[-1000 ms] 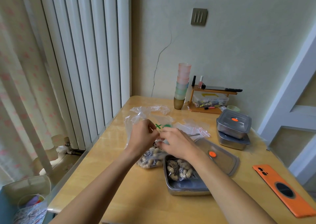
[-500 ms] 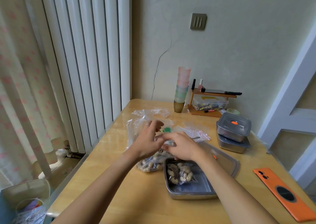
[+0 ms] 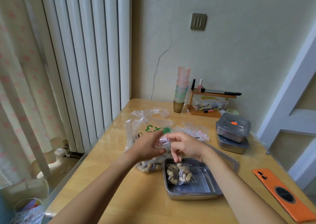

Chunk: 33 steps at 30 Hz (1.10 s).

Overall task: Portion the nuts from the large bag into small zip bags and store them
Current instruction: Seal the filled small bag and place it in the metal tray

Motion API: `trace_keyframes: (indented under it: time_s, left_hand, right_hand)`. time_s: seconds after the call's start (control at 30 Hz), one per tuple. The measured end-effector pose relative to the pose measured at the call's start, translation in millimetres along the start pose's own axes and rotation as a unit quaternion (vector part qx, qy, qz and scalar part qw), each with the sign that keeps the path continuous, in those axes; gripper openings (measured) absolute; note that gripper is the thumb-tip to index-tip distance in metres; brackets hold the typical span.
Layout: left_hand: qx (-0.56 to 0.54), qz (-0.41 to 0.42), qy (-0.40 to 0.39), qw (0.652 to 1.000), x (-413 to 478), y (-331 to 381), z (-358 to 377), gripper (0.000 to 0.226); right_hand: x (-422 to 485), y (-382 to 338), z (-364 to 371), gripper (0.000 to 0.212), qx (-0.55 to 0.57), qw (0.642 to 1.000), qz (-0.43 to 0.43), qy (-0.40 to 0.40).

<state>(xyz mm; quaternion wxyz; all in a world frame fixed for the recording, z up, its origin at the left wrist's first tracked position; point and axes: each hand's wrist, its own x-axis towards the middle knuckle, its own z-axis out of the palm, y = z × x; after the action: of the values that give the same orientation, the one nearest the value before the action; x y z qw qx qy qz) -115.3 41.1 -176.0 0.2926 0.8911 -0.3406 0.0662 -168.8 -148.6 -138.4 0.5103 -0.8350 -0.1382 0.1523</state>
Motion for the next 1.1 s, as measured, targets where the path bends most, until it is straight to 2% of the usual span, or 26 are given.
trace_keyframes:
  time_s: [0.13, 0.27, 0.43, 0.53, 0.7, 0.93, 1.1]
  left_hand:
    - [0.057, 0.040, -0.001, 0.998, 1.2, -0.3, 0.1, 0.028]
    - [0.094, 0.051, -0.006, 0.994, 0.4, -9.7, -0.8, 0.028]
    - [0.092, 0.047, -0.034, 0.994, -0.9, -22.7, -4.7, 0.041]
    - [0.054, 0.051, -0.054, 0.996, -1.7, -23.5, -7.8, 0.047]
    - [0.010, 0.065, -0.040, 0.997, -2.9, -15.5, -8.8, 0.031]
    - [0.008, 0.010, -0.009, 1.000, -4.3, -22.3, -6.4, 0.038]
    - [-0.049, -0.031, -0.026, 0.998, 0.0, -17.0, -7.3, 0.038]
  right_hand:
    - [0.9, -4.7, 0.2, 0.050, 0.009, 0.998, 0.014, -0.053]
    - [0.2, -3.5, 0.4, 0.056, -0.024, 0.997, 0.041, -0.064]
    - [-5.0, -2.6, 5.6, 0.059, -0.017, 0.997, 0.054, -0.057]
    - [-2.0, -1.3, 6.5, 0.060, -0.014, 0.996, 0.057, -0.072]
    - [1.3, -2.6, 9.0, 0.049, -0.007, 0.994, 0.053, -0.100]
    - [11.4, -1.0, 10.0, 0.054, -0.055, 0.998, 0.006, -0.006]
    - [13.6, -0.5, 13.4, 0.057, -0.126, 0.991, 0.024, -0.034]
